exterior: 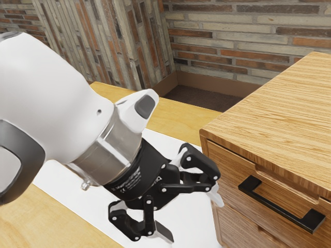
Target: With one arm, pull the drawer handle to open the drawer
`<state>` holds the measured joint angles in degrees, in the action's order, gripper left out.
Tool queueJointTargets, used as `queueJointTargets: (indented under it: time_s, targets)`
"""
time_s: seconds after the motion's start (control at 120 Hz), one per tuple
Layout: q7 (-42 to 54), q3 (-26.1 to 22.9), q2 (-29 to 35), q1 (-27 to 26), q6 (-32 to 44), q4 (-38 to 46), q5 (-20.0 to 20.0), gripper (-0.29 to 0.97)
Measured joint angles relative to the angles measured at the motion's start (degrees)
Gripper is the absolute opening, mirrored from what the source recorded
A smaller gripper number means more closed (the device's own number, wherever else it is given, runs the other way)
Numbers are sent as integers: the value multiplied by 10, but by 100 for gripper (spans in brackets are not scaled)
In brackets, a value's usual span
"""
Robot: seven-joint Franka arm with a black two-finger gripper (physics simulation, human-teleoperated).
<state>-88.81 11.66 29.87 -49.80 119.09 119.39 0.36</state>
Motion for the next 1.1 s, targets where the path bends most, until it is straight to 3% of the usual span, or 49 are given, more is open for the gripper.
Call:
queueJointTargets:
  time_s: [0.233, 1.1]
  targets:
    - [-68, 19, -22, -28, 11, -16, 38, 68]
    - [-192, 21, -74, -13, 75, -18, 56, 67]
